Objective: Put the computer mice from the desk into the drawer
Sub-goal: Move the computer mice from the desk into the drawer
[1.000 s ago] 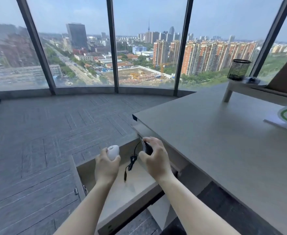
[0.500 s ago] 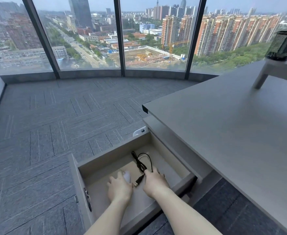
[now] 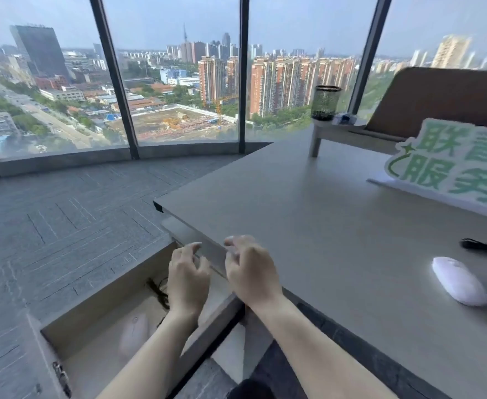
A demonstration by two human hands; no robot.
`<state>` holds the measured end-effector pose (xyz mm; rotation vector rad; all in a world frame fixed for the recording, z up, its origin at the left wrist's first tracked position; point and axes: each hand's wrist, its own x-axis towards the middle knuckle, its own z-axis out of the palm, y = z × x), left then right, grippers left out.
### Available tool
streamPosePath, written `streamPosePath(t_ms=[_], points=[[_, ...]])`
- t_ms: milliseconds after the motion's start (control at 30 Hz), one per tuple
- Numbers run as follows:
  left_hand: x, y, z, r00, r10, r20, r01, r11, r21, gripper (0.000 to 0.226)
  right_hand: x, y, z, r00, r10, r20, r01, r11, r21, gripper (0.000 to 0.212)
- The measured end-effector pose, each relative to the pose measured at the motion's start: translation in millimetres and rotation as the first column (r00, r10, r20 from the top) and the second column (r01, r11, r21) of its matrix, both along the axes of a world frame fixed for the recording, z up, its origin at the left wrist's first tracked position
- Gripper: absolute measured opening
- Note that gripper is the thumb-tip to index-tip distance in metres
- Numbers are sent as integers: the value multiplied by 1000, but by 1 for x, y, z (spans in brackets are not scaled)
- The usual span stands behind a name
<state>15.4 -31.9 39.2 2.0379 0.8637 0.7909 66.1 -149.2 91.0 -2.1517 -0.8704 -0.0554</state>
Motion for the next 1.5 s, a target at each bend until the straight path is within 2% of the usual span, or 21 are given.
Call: streamPosePath(t_ms=[133,233,300,367,433,567,667,733,833,1000,1133,1233,1367,1500], points=[[49,-95,42,962,-244,120,237,969,69,29,36,-111,37,955,-276,109,266,959,98,26],[83,-174,53,894,-441,79,438,898,48,29,64,-200,40,857,-487,171,473,873,114,26],[102,-224,54,841,-541,14,541,841,14,37,82,-258,35,757,-614,224,606,787,111,30],[119,-268,53,795,-603,-68,603,797,-13,50,97,-306,28,670,-712,211,721,691,40,39],[132,-306,51,765,-626,-150,630,776,-25,62,109,-342,19,626,-766,149,780,615,-113,52],[155,-356,48,753,-577,-317,625,778,67,76,123,-382,4,622,-781,45,749,577,-325,65],[170,-378,43,749,-487,-450,600,786,149,79,132,-396,-6,634,-773,20,721,582,-375,72],[177,-383,41,763,-429,-483,582,781,227,71,136,-400,-11,648,-760,50,717,586,-377,72],[180,-376,41,790,-427,-439,566,784,256,53,137,-399,-10,675,-737,42,709,632,-313,67],[163,-330,52,868,-435,-238,479,861,171,60,120,-362,22,752,-659,13,659,752,11,63],[130,-262,77,936,-350,-43,353,928,118,63,93,-302,61,840,-535,87,508,833,216,60],[95,-197,90,967,-252,38,247,963,108,58,66,-249,85,903,-418,102,367,872,324,57],[37,-109,93,997,-64,36,60,991,120,53,29,-170,94,979,-197,56,162,910,382,54],[-25,-27,66,994,99,-38,-95,992,88,51,-12,-85,73,1000,9,7,-11,934,356,53]])
